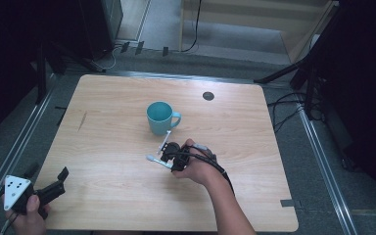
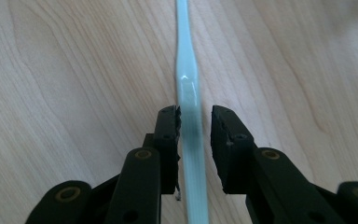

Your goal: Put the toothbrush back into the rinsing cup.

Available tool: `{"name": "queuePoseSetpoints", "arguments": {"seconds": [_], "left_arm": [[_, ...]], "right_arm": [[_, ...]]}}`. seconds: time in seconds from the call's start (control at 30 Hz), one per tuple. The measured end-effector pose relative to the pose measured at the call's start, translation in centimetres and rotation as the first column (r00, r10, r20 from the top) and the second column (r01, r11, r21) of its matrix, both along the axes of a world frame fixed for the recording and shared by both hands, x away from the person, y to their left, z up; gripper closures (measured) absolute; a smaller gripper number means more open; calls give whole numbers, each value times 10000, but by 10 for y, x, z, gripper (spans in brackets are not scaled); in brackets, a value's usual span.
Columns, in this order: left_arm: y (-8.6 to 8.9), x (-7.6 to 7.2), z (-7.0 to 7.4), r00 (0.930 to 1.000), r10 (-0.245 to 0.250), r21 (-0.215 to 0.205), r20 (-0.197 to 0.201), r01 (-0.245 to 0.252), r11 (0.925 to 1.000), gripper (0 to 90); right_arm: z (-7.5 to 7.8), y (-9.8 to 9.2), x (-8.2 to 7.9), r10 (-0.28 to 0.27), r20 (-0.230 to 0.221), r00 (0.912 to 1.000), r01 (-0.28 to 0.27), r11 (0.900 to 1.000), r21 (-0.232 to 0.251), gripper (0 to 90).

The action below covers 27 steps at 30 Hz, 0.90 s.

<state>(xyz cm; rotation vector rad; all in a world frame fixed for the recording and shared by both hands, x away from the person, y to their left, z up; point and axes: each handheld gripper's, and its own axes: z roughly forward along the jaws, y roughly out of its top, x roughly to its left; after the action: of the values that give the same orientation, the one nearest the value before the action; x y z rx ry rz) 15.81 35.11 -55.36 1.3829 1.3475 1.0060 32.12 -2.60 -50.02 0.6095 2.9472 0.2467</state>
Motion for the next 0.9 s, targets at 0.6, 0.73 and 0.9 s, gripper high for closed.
{"name": "queuePoseSetpoints", "arguments": {"seconds": [0.6, 0.73, 0.9], "left_arm": [[0, 0, 0, 10000, -17, -38, 4, 17, 10000, 80], [0, 0, 0, 10000, -17, -33, 7, 17, 10000, 80], [0, 0, 0, 10000, -5, -5, 0, 5, 10000, 80]], "right_arm": [[-4, 12, 5, -73, 356, 9993, 90, 9987, -497, 795], [5, 4, 7, -563, 278, 9980, 547, 9970, 554, 795], [20, -11, 9, -1078, 476, 9930, 960, 9744, 2031, 795]]}}
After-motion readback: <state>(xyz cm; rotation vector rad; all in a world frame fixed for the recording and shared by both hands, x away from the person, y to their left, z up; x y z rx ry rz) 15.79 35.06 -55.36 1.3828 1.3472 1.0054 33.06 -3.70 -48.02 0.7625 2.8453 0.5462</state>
